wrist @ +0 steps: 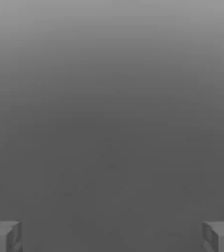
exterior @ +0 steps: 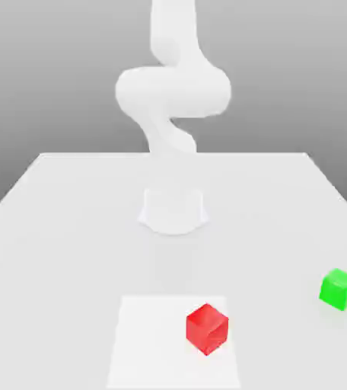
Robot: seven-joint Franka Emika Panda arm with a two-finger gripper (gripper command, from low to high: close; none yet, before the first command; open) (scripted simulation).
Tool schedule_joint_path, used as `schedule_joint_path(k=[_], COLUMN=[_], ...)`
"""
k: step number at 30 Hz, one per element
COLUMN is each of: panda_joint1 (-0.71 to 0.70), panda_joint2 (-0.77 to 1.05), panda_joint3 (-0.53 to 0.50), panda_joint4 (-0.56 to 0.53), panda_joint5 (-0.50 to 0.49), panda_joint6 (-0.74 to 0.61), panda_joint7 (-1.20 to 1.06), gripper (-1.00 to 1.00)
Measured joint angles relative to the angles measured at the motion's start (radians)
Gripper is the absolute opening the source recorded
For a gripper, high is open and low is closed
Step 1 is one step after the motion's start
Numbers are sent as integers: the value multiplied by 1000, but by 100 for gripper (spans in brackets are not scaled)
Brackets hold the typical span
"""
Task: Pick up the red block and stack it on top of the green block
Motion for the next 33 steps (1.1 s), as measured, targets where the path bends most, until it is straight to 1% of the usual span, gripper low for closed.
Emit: schedule_joint_path(k=[8,16,21,26,27,33], panda_joint1=[-72,-117,-96,-47,-28,-19], panda_joint2=[295,586,769,952,985,1002], panda_joint3=[117,209,210,137,114,103], panda_joint4=[-133,-263,-336,-321,-316,-313], panda_joint5=[12,-21,-62,-178,-197,-207], panda_joint6=[156,309,408,551,578,595], panda_joint7=[320,665,882,993,1008,1016], gripper=[0,0,0,0,-100,-100])
